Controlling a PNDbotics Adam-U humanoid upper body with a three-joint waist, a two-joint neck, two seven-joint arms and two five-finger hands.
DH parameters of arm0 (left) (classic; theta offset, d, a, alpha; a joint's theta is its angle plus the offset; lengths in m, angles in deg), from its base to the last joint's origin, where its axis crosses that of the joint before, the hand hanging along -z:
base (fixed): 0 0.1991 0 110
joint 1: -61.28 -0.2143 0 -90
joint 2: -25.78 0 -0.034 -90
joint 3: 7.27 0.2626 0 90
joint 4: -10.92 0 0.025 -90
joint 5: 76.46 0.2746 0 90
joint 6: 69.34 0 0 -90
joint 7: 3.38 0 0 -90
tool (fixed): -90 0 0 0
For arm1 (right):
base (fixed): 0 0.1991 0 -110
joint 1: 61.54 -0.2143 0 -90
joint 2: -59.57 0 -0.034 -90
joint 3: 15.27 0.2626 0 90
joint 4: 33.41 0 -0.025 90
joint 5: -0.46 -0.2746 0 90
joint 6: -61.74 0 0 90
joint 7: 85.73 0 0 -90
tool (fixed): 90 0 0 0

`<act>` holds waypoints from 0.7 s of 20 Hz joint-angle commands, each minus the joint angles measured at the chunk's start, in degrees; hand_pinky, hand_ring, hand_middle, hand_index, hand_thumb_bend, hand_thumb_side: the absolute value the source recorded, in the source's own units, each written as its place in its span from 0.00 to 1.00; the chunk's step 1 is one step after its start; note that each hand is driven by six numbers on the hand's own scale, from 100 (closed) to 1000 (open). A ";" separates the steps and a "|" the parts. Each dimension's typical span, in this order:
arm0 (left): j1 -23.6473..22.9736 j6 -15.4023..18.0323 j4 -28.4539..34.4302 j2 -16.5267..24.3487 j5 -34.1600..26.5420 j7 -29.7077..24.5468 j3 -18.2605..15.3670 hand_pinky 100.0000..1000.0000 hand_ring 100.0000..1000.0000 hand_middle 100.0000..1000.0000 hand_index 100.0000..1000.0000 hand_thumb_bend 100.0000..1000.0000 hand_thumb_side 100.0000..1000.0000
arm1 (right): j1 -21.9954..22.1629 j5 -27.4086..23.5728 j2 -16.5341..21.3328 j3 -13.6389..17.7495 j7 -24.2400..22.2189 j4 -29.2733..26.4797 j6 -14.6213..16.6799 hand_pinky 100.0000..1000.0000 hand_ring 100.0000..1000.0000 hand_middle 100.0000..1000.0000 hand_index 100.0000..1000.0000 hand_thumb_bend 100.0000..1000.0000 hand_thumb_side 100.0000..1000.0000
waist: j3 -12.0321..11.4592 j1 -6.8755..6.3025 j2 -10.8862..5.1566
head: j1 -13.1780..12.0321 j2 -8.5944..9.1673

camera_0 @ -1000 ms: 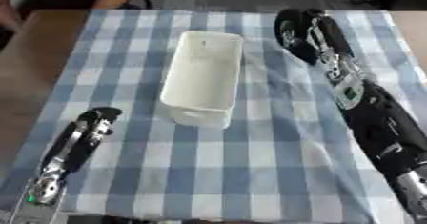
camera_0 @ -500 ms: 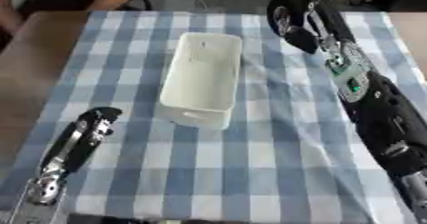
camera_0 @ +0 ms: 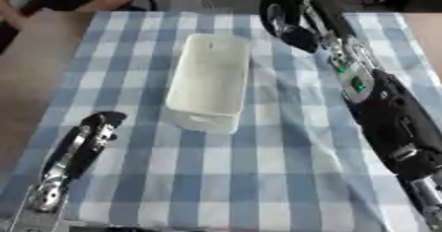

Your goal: Pick up objects on the table and place them in the box.

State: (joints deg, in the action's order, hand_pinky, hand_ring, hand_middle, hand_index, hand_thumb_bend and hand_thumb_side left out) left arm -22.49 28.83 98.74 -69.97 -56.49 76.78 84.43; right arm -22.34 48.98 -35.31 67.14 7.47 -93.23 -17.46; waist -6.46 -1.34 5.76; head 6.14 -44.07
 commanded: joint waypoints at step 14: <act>0.77 0.32 0.42 0.24 0.04 -0.57 0.36 0.64 0.75 0.78 0.78 1.00 1.00 | -4.58 3.84 -5.72 -2.01 -2.22 6.36 3.39 0.78 0.60 0.67 0.67 0.00 0.63 | -0.44 -0.29 -0.86 | 1.77 -0.04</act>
State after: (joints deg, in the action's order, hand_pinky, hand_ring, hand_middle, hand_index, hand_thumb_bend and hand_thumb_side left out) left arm -22.49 29.08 98.43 -69.99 -56.49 76.35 84.80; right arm -25.34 52.59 -40.97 64.99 5.17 -86.64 -14.42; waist -6.81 -1.39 5.68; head 7.38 -44.07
